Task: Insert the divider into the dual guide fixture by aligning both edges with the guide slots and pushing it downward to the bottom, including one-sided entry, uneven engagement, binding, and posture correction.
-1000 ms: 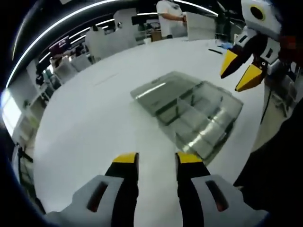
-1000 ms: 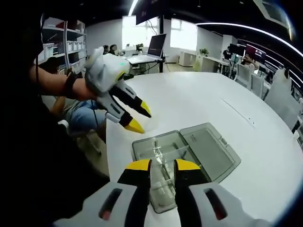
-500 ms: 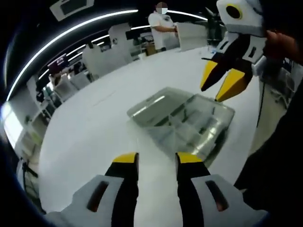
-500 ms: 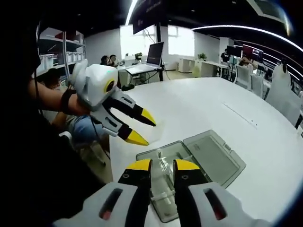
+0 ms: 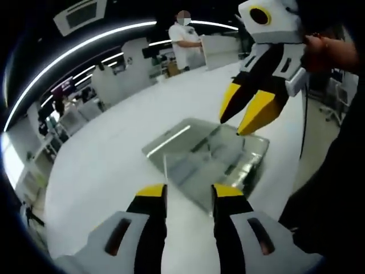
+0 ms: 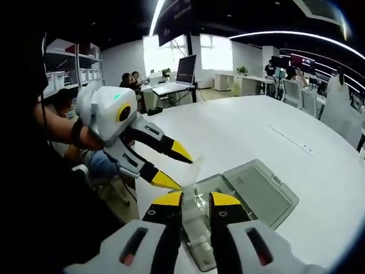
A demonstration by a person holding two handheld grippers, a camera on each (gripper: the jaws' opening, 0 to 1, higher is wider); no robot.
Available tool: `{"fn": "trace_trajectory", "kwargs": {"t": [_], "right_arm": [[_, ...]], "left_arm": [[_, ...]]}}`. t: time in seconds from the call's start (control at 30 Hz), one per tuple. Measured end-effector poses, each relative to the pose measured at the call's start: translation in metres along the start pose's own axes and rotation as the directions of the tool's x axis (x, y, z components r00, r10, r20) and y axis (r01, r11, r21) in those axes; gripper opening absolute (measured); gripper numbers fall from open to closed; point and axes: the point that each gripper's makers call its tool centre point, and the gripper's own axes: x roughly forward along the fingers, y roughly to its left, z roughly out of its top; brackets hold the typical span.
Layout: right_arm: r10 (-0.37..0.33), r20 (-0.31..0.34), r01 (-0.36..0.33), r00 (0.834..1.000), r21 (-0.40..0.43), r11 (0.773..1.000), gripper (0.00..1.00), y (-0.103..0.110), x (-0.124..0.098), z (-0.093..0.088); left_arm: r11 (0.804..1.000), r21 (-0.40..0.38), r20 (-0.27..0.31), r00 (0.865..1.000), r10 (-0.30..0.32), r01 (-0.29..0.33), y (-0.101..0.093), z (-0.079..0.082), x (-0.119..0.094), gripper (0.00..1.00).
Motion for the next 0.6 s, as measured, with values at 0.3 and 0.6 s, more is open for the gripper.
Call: {"fn": "trace_trajectory", "kwargs": {"t": [0.3,0.6], "right_arm": [[-0.004,0.011,0.004,1.000,0.012,1.000,0.12,-0.001,0.000,0.002],[-0.012,-0.004,0.012,1.000,0.030,0.999,0.08,-0.004,-0.002,0.000]], "left_arm": [[0.998,0.069,0.060,0.998,-0.016,0.012,-0.013,0.017,0.000,0.28],[0.994,0.106,0.112,0.993,-0.032,0.020,-0.024,0.032,-0.002,0.28]]}}
